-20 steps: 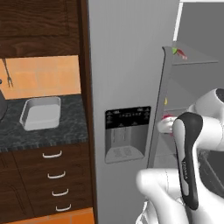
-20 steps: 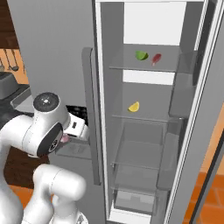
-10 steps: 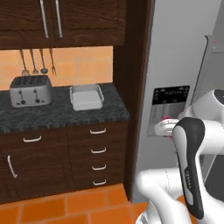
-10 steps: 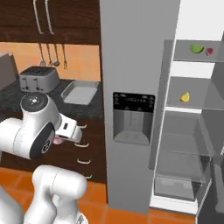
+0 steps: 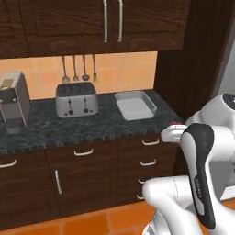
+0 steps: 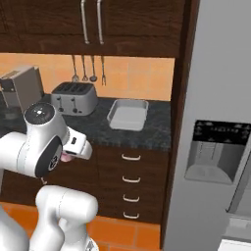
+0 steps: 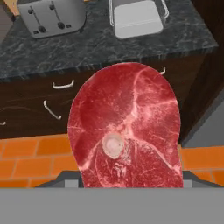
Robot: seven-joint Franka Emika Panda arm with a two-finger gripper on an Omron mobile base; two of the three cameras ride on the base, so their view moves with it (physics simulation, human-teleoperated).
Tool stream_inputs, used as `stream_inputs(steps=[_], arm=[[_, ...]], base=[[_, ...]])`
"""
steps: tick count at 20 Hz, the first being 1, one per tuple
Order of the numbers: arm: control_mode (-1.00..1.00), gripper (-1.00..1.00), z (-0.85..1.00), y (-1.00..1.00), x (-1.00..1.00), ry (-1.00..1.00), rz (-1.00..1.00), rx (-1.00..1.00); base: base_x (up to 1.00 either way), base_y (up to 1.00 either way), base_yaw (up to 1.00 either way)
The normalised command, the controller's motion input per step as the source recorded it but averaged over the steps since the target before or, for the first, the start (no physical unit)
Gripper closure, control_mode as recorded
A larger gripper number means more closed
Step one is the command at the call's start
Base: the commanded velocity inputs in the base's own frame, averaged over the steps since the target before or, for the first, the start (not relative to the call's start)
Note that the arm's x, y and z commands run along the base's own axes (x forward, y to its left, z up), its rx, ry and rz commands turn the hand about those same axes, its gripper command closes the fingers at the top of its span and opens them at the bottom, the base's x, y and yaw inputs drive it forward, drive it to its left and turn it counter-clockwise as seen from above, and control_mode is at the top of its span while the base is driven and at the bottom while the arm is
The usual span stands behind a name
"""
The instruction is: Place one lemon wedge and one steak in each tupperware on the nearby counter, to pack two identical lunches.
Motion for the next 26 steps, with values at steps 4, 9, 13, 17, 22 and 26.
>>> stream_inputs(steps=[4, 9, 13, 17, 22, 26], arm=[[1.00, 1.00, 0.00, 0.00, 0.00, 0.00, 0.00, 0.00], [1.00, 1.00, 0.00, 0.00, 0.00, 0.00, 0.00, 0.00], [1.00, 1.00, 0.00, 0.00, 0.00, 0.00, 0.00, 0.00], [1.00, 1.00, 0.00, 0.00, 0.00, 0.00, 0.00, 0.00], [1.00, 1.00, 0.00, 0.00, 0.00, 0.00, 0.00, 0.00], [1.00, 1.00, 0.00, 0.00, 0.00, 0.00, 0.00, 0.00]], base=[[-0.39, 1.00, 0.00], [-0.09, 1.00, 0.00], [0.01, 1.00, 0.00], [0.12, 1.00, 0.00], [0.43, 1.00, 0.00], [0.89, 1.00, 0.00]])
